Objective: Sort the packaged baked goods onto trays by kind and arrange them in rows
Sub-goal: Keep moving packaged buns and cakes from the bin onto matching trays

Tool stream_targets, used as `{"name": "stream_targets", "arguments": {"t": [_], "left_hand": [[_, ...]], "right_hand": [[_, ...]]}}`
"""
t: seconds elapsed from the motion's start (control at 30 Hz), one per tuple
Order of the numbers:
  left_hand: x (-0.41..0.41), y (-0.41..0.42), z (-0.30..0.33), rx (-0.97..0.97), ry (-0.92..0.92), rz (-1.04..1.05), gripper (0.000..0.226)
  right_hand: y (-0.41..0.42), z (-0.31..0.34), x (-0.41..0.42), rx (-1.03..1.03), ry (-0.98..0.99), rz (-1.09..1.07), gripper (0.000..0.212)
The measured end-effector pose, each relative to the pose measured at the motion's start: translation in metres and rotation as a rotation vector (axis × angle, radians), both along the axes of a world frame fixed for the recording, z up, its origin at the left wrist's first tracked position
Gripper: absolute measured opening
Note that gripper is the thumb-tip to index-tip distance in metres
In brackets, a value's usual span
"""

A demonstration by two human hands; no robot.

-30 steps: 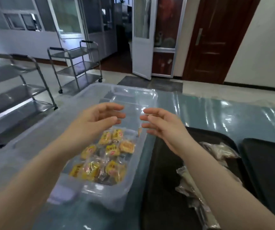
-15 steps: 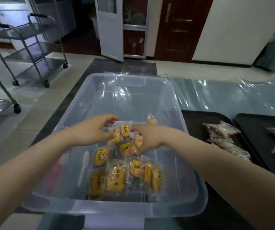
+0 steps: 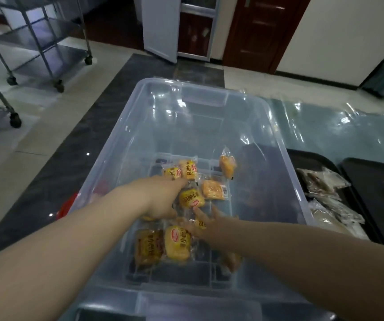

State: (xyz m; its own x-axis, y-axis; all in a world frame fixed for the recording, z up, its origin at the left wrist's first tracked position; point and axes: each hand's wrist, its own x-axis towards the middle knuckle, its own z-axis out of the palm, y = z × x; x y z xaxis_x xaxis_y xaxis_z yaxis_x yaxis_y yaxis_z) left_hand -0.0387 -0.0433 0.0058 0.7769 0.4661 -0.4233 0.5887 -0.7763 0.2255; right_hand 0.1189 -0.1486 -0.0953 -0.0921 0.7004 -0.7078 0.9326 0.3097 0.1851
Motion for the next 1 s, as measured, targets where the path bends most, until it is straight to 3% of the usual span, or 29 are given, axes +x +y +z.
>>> {"name": "stream_targets", "arguments": {"t": [0.1,0.5,0.73,1.0], "left_hand": [[0.0,-0.001,0.0,-0.033,-0.019,0.0,0.091],[-0.002,-0.001,-0.005,-0.098,0.141,0.087,0.094],[-0.003,-0.001,-0.009,-0.099,0.157,0.149,0.087],[0.017,0.011,-0.012,0.152,0.136,0.202,0.083]], "right_hand": [[0.013,0.01,0.001,0.04,0.042,0.033,0.137],[0.037,0.036,-0.006,0.157,0.066,0.017,0.046],[0.053,0.05,-0.002,0.3,0.105,-0.116,0.039],[0.062,0.055,0.024,0.299,0.116,-0.537,0.051]]}}
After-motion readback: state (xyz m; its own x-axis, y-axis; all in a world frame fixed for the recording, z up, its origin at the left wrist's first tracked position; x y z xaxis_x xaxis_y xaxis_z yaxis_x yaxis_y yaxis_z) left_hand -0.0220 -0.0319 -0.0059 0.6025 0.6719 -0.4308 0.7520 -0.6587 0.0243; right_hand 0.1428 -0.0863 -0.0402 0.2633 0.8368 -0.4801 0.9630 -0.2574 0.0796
